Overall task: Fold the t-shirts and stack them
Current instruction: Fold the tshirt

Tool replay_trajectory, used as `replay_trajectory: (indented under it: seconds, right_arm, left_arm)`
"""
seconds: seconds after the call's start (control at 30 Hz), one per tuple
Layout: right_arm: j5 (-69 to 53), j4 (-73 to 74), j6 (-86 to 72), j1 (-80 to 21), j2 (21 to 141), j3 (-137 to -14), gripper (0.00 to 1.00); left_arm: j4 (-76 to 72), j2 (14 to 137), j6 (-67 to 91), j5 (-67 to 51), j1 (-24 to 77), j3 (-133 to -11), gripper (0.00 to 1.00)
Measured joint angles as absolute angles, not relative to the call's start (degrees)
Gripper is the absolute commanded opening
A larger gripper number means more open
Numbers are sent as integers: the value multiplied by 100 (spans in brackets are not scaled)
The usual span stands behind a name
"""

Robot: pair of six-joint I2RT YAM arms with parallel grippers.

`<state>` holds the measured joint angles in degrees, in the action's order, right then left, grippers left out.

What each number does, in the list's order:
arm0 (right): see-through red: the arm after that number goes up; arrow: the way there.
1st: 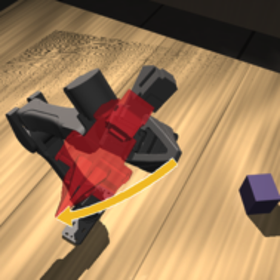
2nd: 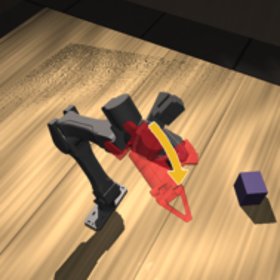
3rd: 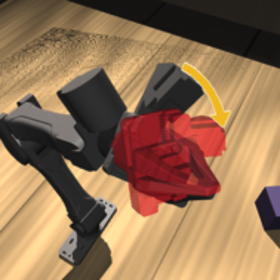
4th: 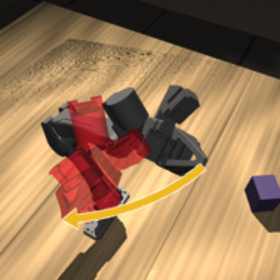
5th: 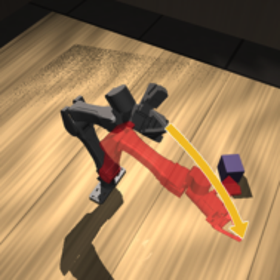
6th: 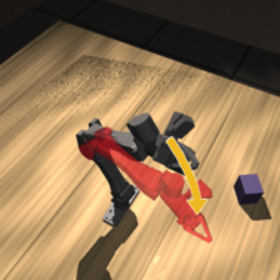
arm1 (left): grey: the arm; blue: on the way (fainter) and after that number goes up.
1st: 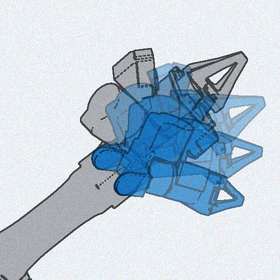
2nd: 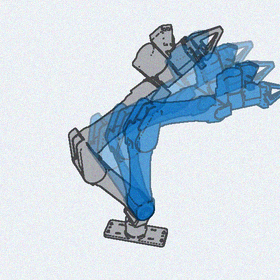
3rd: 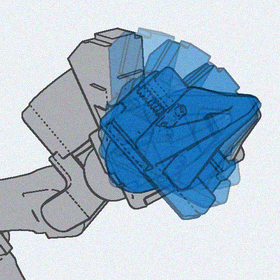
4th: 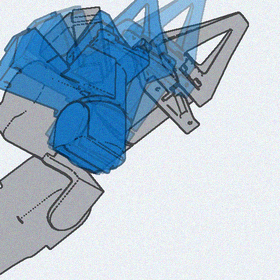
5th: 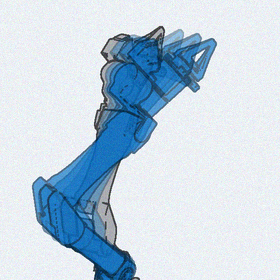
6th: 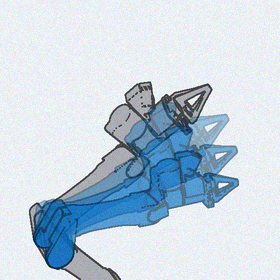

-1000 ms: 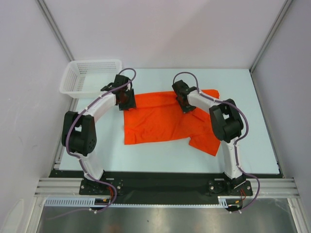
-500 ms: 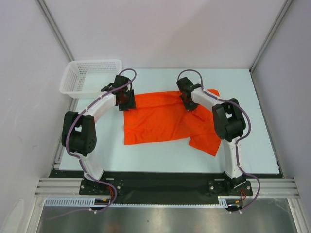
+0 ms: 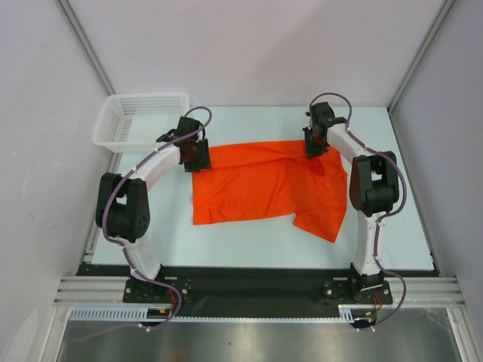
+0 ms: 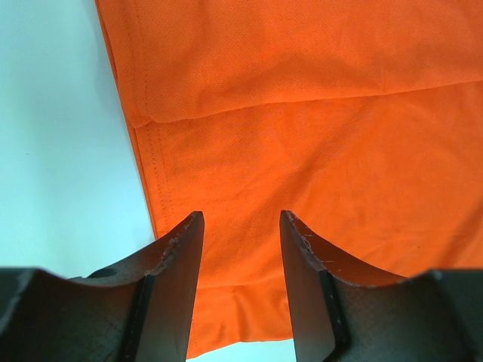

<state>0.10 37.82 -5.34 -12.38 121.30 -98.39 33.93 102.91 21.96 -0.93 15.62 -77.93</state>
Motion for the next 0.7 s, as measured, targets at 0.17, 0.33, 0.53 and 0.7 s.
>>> replay_trajectory:
  seconds: [0.17,0.33,0.53,0.7]
  right_arm:
    - [-193,3736,-692,-1125,12479,-10512,25]
    - [-178,3730,-797,-1109,12790,-10934,28]
    - [427,3903,-574,-1476,12584,-10707,37]
    - [1028,4027,-423,-2204,12119,-10259,37]
  left_arm:
    - [3380,10291,2191,-158,1546,-7749,50]
    - [3367,10291,2185,-176,1514,-7699,50]
    - [3354,10291,2185,-196,1444,-7579,51]
    - [3345,10291,2187,-226,1433,-7561,51]
